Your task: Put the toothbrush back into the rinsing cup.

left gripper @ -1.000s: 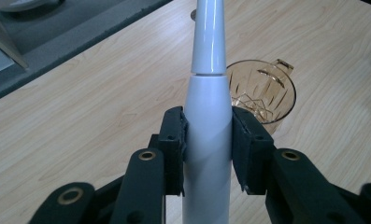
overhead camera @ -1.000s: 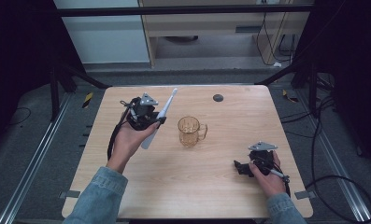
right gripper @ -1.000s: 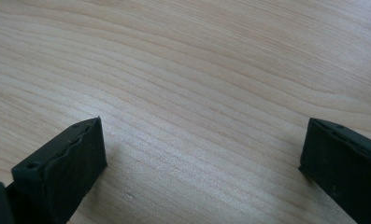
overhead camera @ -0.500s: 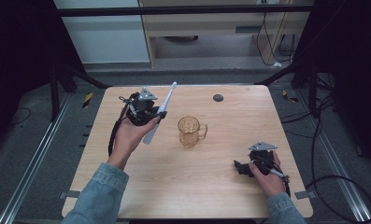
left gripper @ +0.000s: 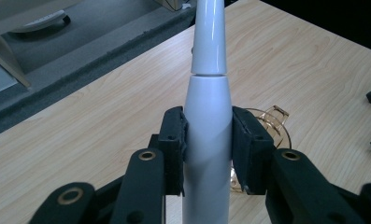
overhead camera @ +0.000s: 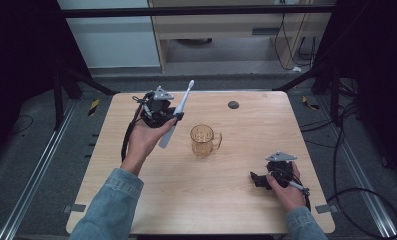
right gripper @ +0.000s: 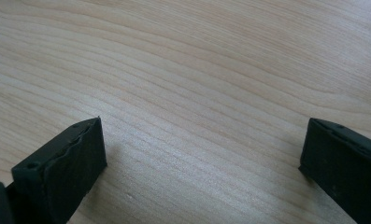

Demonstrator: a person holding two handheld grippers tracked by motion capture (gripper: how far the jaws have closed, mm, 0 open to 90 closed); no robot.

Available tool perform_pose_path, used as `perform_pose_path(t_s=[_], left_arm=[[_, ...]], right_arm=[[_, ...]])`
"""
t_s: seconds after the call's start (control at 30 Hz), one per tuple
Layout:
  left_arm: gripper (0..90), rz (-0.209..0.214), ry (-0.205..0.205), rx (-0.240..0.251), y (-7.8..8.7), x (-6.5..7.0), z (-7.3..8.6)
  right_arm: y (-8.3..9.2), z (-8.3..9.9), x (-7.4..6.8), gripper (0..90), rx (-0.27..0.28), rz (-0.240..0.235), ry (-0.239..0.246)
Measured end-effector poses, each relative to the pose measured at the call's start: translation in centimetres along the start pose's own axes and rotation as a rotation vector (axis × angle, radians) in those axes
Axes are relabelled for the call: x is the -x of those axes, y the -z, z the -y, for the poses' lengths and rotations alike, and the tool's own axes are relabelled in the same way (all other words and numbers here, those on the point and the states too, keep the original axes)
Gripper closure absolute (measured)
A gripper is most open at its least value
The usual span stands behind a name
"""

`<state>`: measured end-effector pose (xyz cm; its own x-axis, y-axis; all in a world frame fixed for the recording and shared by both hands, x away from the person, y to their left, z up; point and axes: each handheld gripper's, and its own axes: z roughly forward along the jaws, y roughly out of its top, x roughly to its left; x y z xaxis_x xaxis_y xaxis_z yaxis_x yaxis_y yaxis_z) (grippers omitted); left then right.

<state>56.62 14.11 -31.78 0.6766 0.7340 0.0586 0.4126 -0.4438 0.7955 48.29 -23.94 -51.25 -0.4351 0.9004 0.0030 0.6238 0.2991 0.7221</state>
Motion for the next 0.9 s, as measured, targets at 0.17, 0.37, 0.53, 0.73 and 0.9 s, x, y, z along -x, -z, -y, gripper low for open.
perform_pose_path(t_s=[0.17,0.37,0.53,0.73,0.9], left_arm=[[66.9,0.018,0.023,0.012,-0.3,-0.2,-0.5],[66.9,0.012,0.030,0.032,-0.3,-0.3,-1.2],[66.8,0.012,0.036,0.039,-0.5,-0.4,-1.2],[66.8,0.009,0.040,0.051,-0.6,-0.3,-1.6],[66.9,0.008,0.033,0.060,-0.6,0.0,-2.0]], right_arm=[[0.0,0.0,0.0,0.3,0.000,0.000,-0.001],[0.0,0.0,0.0,0.3,0.000,0.000,0.000],[0.0,0.0,0.0,0.3,-0.001,0.000,0.000],[0.0,0.0,0.0,0.3,-0.001,0.000,0.000],[0.0,0.0,0.0,0.3,-0.001,0.001,0.000]])
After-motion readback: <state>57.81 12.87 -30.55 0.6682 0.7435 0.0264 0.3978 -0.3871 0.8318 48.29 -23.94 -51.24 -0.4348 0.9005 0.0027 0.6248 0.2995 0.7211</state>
